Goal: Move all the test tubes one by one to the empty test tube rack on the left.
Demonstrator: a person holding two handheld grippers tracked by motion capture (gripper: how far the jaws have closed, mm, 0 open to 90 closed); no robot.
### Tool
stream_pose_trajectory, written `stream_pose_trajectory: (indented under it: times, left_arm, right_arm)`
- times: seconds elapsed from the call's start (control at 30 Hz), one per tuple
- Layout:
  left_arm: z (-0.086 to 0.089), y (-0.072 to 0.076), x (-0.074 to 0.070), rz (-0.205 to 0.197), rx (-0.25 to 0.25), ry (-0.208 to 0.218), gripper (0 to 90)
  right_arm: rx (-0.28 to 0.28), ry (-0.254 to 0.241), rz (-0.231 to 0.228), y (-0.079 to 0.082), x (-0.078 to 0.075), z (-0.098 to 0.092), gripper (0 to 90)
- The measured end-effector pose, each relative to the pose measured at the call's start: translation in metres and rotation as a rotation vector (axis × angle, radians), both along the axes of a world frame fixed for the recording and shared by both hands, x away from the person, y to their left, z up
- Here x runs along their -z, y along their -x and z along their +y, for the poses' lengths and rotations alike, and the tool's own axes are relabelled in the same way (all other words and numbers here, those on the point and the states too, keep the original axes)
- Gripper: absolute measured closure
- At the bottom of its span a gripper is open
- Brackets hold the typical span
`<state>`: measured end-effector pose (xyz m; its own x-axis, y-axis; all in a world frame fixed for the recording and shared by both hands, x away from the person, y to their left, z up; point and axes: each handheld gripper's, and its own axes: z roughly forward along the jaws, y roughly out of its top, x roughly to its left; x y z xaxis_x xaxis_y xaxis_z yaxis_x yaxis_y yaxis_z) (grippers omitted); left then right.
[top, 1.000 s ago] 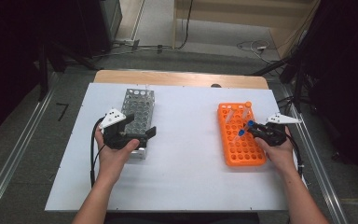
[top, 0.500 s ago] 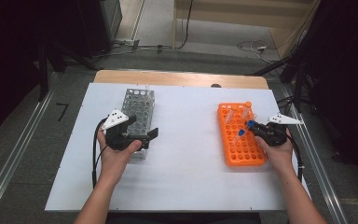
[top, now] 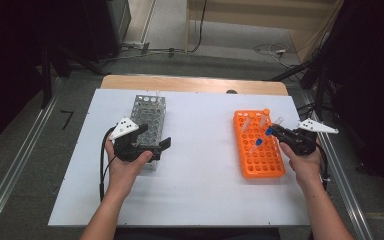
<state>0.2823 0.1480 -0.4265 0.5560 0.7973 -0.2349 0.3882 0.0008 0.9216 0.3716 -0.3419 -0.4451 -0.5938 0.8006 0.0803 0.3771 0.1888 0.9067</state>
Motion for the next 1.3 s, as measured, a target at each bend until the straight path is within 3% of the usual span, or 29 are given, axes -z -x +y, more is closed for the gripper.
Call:
stream_pose_trajectory:
  times: [0.27, 0.73, 1.03, 1.3]
  left_arm:
    - [-0.001, 0.001, -0.001, -0.001, 0.003, 0.005, 1.4]
    - [-0.005, 0.003, -0.004, -0.012, 0.028, 0.002, 1.1]
    - [-0.009, 0.004, -0.005, -0.018, 0.053, 0.002, 0.0]
    - [-0.018, 0.006, -0.007, -0.024, 0.075, -0.005, 0.0]
  right_arm:
    - [0.03, 0.005, -0.044, 0.009, -0.017, 0.001, 74.1]
    - [0.0, -0.067, -0.098, 0.02, -0.038, 0.006, 74.1]
    - [-0.045, -0.101, -0.13, 0.029, -0.048, 0.018, 74.1]
    - [-0.114, -0.125, -0.121, 0.039, -0.051, 0.038, 74.1]
